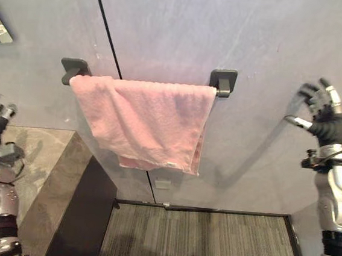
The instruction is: Organize washtable
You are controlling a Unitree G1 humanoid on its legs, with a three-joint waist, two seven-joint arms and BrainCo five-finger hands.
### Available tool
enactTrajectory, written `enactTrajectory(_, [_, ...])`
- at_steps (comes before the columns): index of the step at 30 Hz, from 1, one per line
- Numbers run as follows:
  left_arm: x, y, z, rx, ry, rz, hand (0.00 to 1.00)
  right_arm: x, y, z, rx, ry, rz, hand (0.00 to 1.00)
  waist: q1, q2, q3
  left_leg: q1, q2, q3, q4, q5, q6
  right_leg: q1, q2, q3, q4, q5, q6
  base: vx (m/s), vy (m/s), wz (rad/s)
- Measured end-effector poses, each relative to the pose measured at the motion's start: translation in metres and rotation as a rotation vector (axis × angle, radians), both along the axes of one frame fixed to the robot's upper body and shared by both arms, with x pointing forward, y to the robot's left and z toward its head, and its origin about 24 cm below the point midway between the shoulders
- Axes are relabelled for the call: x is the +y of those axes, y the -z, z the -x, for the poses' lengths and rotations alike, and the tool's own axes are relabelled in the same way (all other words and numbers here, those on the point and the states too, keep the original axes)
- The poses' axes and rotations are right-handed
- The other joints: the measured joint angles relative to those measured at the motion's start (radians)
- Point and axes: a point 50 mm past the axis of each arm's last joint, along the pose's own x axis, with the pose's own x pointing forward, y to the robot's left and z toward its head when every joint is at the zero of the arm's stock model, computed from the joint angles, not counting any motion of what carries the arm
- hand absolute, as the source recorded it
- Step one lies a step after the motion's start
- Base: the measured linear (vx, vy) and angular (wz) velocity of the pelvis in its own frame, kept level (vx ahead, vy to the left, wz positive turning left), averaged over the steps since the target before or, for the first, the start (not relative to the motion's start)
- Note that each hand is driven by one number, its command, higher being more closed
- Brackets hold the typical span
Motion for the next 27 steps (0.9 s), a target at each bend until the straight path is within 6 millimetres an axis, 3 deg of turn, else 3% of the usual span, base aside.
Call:
enactTrajectory(3, [-0.005,-0.015,0.004,-0.066,-0.005,-0.053,0.00,-0.001,-0.017,0.009,-0.108,0.027,-0.004,0.00,0.000,0.008,-0.021,0.015,-0.007,-0.001,-0.020,0.006,-0.001,0.007,-0.006,-0.002,0.000,-0.012,0.011,-0.03,0.038,0.03])
enactTrajectory(6, [-0.025,-0.030,-0.001,-0.124,0.075,-0.119,0.00,0.013,-0.024,0.011,-0.164,-0.065,-0.034,0.00,0.001,0.010,-0.023,0.018,-0.012,-0.002,-0.026,0.005,-0.003,0.011,-0.012,-0.006,0.000,-0.013,0.013,-0.05,0.045,0.04])
enactTrajectory(10, [-0.084,-0.037,-0.021,-0.137,0.386,-0.213,0.00,0.060,-0.022,0.006,-0.153,-0.343,-0.016,0.00,0.002,0.009,-0.025,0.018,-0.017,-0.005,-0.027,0.010,0.003,0.012,-0.018,-0.009,0.000,-0.012,0.014,-0.02,0.025,0.02])
enactTrajectory(11, [-0.108,-0.034,-0.027,-0.132,0.522,-0.224,0.00,0.082,-0.018,0.003,-0.129,-0.457,0.005,0.00,0.002,0.009,-0.025,0.018,-0.018,-0.006,-0.027,0.010,0.004,0.013,-0.019,-0.010,0.000,-0.013,0.015,0.00,0.000,0.00])
enactTrajectory(14, [-0.149,-0.021,-0.033,-0.096,0.771,-0.212,0.00,0.121,-0.008,-0.001,-0.065,-0.655,0.041,0.00,0.002,0.009,-0.025,0.022,-0.019,-0.009,-0.027,0.012,0.006,0.018,-0.020,-0.012,0.001,-0.012,0.014,0.00,0.000,0.00])
enactTrajectory(18, [-0.170,-0.004,-0.031,-0.034,0.924,-0.155,0.00,0.153,0.002,0.000,-0.001,-0.837,0.079,0.00,0.003,0.009,-0.025,0.033,-0.019,-0.016,-0.027,0.012,0.007,0.033,-0.020,-0.022,0.001,-0.015,0.016,0.02,0.008,0.07])
enactTrajectory(23, [-0.180,0.012,-0.027,0.059,1.015,-0.135,0.00,0.173,0.011,0.002,0.063,-0.948,0.105,0.00,0.009,0.009,-0.025,0.033,-0.021,-0.024,-0.028,0.012,0.007,0.036,-0.023,-0.031,0.001,-0.018,0.016,-0.01,0.003,0.07])
enactTrajectory(27, [-0.199,0.032,-0.024,0.145,1.116,-0.095,0.00,0.190,0.020,0.003,0.114,-1.025,0.124,0.00,0.013,0.005,-0.023,0.030,-0.023,-0.025,-0.028,0.012,0.007,0.027,-0.025,-0.032,0.015,-0.030,0.026,-0.03,0.009,0.01])
